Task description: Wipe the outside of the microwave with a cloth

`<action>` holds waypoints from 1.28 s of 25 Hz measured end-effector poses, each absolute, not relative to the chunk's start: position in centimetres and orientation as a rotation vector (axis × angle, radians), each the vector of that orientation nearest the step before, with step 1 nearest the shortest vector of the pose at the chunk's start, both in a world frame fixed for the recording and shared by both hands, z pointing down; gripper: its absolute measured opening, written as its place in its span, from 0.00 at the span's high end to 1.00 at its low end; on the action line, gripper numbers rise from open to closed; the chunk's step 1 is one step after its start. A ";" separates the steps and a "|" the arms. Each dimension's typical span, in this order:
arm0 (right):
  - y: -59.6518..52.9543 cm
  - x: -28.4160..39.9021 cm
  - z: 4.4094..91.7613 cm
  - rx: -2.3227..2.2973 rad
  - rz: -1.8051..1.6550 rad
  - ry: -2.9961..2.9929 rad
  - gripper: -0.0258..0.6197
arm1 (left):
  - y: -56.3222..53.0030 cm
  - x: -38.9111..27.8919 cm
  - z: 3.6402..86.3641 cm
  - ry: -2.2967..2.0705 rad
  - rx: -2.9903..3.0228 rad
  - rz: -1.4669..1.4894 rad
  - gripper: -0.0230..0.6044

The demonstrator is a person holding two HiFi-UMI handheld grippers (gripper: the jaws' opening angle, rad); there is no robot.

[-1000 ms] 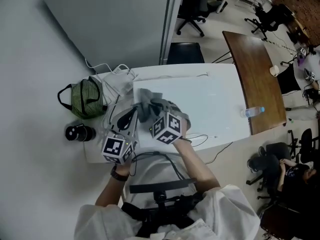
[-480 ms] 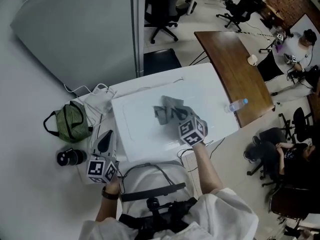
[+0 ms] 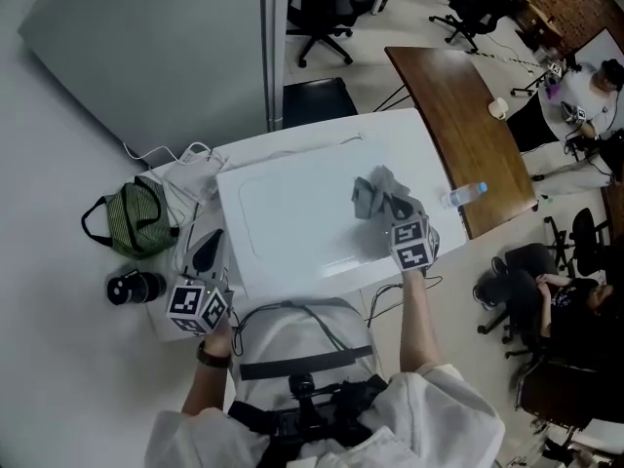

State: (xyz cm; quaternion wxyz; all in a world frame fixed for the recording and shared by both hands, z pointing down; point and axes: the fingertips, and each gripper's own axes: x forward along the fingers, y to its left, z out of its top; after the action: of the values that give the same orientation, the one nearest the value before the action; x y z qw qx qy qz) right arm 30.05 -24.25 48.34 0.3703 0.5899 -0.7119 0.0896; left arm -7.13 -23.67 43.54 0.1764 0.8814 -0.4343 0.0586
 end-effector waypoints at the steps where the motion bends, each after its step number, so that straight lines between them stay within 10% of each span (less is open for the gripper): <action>1: -24.2 26.6 48.4 1.449 0.220 -1.893 0.91 | -23.5 -7.0 43.6 -1.226 2.485 0.158 0.92; 12: -15.8 -6.5 47.7 0.575 -0.147 -2.375 0.91 | -20.1 -7.6 44.4 -1.296 2.442 0.216 0.92; 26: -19.2 38.9 49.4 1.476 0.125 -1.820 0.91 | -18.4 2.9 44.9 -1.256 2.445 0.289 0.92; 32: -17.9 35.9 49.6 1.506 0.131 -1.900 0.91 | -16.5 3.4 43.9 -1.348 2.384 0.186 0.92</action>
State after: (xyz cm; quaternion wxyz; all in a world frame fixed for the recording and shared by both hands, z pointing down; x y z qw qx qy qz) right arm 35.91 -17.90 49.56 0.3493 0.5811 -0.7333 0.0507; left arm 3.39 -16.53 43.93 0.1973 0.8515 -0.4813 0.0665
